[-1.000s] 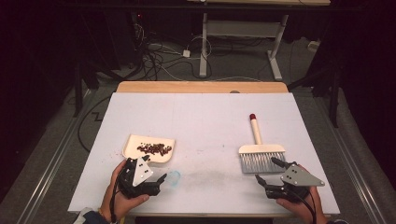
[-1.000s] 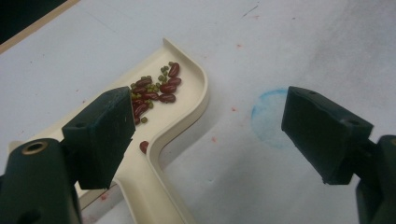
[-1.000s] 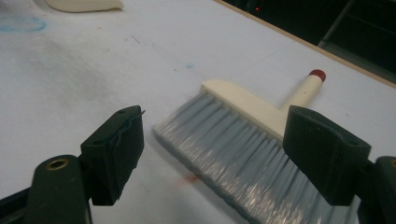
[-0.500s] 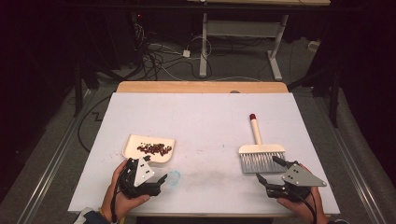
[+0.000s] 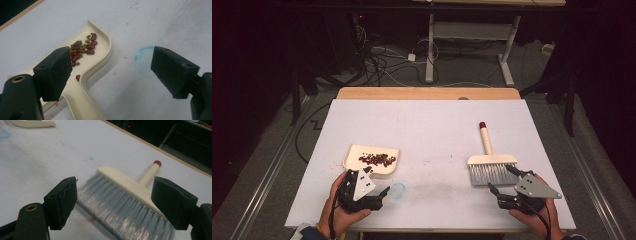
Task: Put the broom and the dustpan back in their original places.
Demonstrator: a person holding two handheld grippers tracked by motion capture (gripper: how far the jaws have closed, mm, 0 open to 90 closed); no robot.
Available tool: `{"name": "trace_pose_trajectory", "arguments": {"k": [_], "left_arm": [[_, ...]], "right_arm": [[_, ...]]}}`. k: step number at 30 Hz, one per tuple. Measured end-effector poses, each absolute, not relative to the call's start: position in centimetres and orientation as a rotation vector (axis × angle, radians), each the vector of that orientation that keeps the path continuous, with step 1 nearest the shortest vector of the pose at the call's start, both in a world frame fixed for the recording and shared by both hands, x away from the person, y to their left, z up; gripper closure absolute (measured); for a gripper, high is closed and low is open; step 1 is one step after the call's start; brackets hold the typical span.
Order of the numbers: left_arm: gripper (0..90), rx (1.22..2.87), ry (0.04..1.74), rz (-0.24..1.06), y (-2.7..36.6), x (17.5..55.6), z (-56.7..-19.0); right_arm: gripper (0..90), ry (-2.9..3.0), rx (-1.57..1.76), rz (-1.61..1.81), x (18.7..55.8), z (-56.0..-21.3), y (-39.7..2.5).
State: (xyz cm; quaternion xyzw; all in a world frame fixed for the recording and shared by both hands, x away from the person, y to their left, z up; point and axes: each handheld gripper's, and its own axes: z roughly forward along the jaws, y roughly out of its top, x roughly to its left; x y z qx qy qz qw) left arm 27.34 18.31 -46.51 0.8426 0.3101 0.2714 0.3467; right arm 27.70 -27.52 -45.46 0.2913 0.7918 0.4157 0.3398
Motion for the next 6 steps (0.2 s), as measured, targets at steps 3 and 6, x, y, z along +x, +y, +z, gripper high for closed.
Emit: {"name": "trace_pose_trajectory", "arguments": {"k": [3, 6], "left_arm": [[16.8, 2.191, 0.79, 0.704, 18.16, 27.25, -46.55], [16.8, 2.194, 0.799, 0.703, 18.18, 27.3, -46.58]], "right_arm": [[21.6, 2.06, 0.749, 1.084, 27.63, -45.4, -27.59], [21.6, 2.052, 0.743, 1.095, 27.59, -45.24, -27.57]]}}
